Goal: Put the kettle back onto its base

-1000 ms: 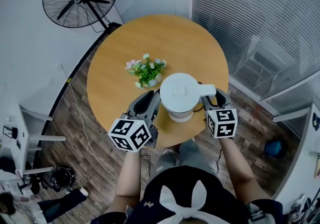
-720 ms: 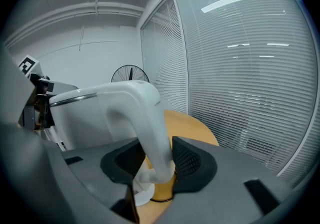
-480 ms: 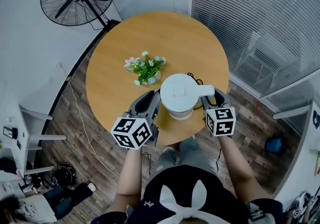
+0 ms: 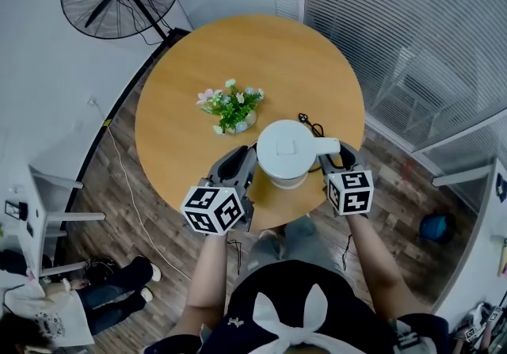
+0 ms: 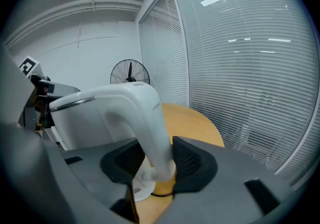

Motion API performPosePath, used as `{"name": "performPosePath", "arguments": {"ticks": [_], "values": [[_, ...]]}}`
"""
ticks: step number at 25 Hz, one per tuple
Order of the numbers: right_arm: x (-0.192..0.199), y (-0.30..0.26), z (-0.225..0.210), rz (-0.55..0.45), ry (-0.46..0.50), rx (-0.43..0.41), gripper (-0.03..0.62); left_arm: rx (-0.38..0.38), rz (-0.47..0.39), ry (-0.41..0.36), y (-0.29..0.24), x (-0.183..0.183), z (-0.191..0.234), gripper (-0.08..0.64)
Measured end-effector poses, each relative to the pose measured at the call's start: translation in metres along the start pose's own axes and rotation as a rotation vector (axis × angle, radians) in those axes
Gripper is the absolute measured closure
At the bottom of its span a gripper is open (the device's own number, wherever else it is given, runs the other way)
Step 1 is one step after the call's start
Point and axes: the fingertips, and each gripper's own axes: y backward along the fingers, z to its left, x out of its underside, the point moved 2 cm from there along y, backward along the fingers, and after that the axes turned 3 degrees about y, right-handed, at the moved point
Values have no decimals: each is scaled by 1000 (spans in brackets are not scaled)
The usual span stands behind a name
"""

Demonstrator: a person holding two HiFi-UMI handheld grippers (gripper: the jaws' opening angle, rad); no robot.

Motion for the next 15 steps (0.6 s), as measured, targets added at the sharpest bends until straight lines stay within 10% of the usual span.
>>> {"name": "performPosePath", "arguments": {"ticks": [15], "values": [[17, -11, 0, 41, -4, -3, 419, 4, 41, 11, -7, 17, 11, 492]]}}
